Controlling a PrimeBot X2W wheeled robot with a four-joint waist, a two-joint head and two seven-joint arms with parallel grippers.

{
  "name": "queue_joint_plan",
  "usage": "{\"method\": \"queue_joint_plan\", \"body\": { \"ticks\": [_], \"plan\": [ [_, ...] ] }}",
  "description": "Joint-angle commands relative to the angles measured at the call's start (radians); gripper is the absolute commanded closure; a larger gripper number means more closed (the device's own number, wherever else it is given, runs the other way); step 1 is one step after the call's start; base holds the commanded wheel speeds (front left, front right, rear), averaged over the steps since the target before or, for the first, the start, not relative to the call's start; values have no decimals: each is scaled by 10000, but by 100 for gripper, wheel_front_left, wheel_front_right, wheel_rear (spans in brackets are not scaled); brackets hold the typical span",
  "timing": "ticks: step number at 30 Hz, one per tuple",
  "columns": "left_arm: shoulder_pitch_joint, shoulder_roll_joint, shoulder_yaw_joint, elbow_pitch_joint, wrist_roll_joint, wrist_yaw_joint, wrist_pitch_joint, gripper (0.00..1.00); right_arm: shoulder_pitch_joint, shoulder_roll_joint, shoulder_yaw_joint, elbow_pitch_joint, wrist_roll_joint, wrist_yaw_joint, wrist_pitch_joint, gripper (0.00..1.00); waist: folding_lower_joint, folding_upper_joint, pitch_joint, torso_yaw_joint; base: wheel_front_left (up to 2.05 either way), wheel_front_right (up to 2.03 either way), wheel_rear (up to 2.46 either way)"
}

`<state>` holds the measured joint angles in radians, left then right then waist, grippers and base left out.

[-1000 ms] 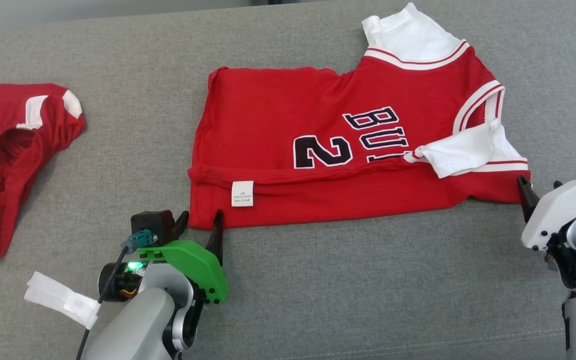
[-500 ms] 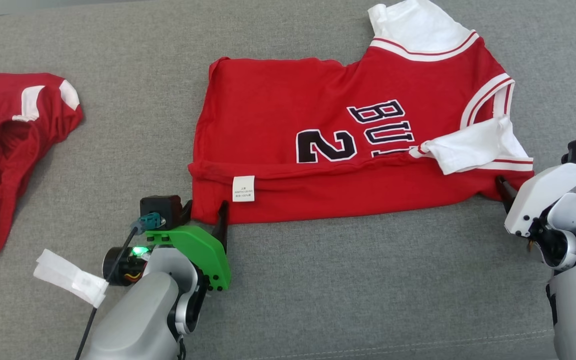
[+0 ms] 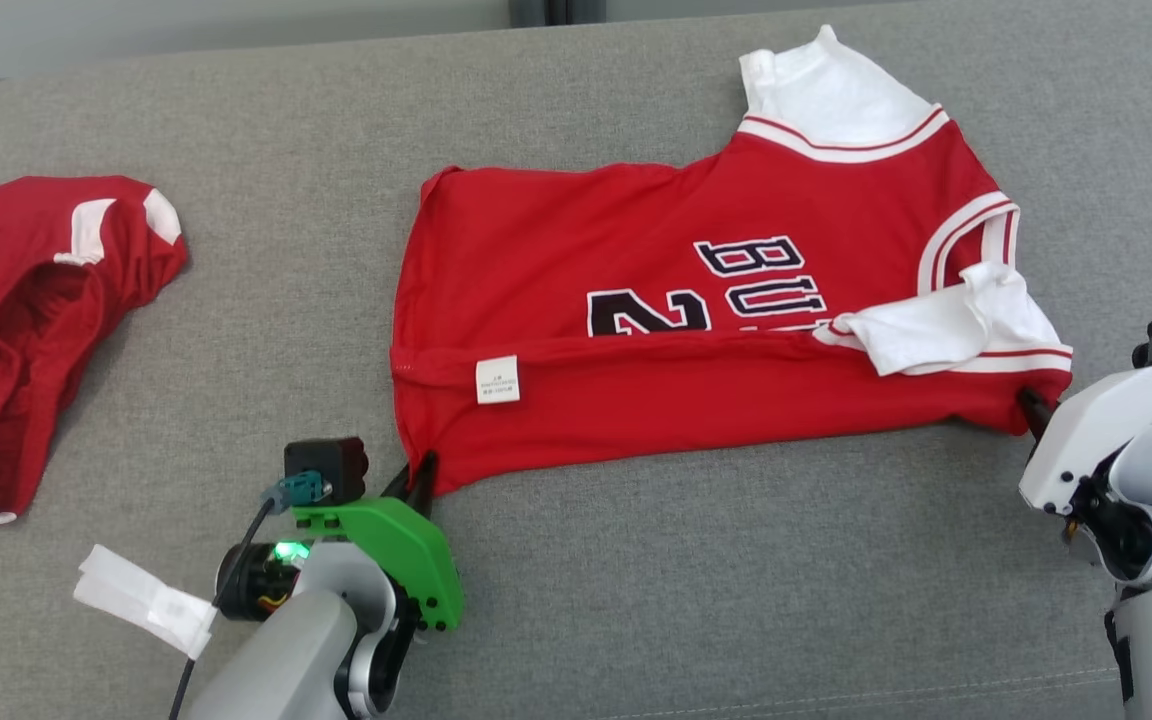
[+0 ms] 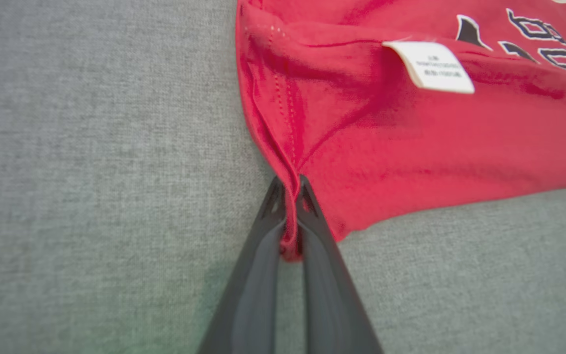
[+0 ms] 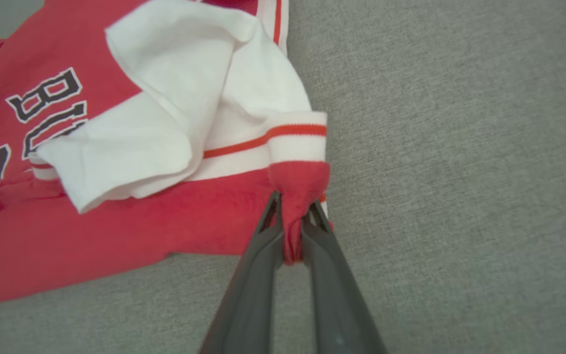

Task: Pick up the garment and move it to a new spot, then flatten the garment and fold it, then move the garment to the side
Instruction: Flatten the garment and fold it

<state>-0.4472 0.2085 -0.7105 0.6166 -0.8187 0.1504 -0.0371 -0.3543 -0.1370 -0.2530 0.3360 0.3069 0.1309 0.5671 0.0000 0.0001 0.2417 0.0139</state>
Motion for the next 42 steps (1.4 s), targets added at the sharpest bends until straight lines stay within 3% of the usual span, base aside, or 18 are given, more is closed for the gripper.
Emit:
{"method": "queue_joint_plan", "body": {
  "ticks": [1, 11, 18, 19, 20, 21, 22, 31, 42],
  "plan": [
    [521, 267, -28, 73, -131, 55, 72, 100, 346, 10, -28, -285, 93, -2, 116, 100, 0, -1, -239, 30, 0, 0, 0],
    [1986, 1080, 186, -1518, -442, 682, 315, 100, 2358, 376, -507, -2407, -42, -10, 1239, 100, 0, -1, -710, -68, 0, 0, 0],
    [2812, 1529, 271, -2737, -694, 1251, 703, 100, 2837, 673, -646, -2656, -282, -12, 1319, 100, 0, -1, -768, -59, 0, 0, 0],
    [2908, 1567, 286, -2899, -740, 1318, 737, 100, 2832, 701, -638, -2605, -313, -12, 1268, 64, 0, -1, -773, -43, 0, 0, 0],
    [2957, 1609, 289, -3026, -740, 1376, 787, 100, 2812, 717, -617, -2569, -397, -10, 1219, 0, 0, -1, -778, -26, 0, 0, 0],
    [2981, 1628, 286, -3116, -718, 1422, 770, 74, 2765, 733, -630, -2529, -442, -10, 1144, 0, 0, -1, -782, -10, 0, 0, 0],
    [3014, 1614, 292, -3223, -701, 1443, 725, 0, 2691, 755, -608, -2483, -511, -7, 1053, 0, 0, -1, -785, 14, 0, 0, 0],
    [2645, 1600, 354, -3348, -712, 1325, 637, 0, 1821, 421, -199, -2669, -819, -1, 1156, 0, 0, -1, -721, 92, 0, 0, 0],
    [86, 2058, 636, -4236, -546, 1289, 2082, 0, -1237, -1082, 901, -2666, -510, -1, 2140, 0, 0, -1, 385, 346, 0, 0, 0]
  ]
}}
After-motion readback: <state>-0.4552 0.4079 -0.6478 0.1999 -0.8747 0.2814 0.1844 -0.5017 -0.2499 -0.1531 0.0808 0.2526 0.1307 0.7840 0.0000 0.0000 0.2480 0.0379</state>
